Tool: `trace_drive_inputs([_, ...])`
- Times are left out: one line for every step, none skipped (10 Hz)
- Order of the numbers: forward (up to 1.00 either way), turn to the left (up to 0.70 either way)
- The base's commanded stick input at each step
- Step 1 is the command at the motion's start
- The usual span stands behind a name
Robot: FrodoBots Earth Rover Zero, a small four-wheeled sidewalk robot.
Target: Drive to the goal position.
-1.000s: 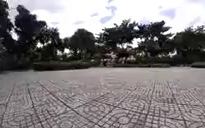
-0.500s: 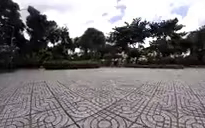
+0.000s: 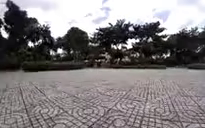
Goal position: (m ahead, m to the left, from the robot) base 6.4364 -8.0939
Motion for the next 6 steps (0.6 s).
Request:
trace_drive_inputs([0.7, -0.27])
trace_drive_inputs([0.7, -0.27])
trace_drive_inputs([0.7, -0.27])
trace_drive_inputs([0.7, -0.27])
trace_drive_inputs([0.7, -0.27])
trace_drive_inputs([0.7, -0.27])
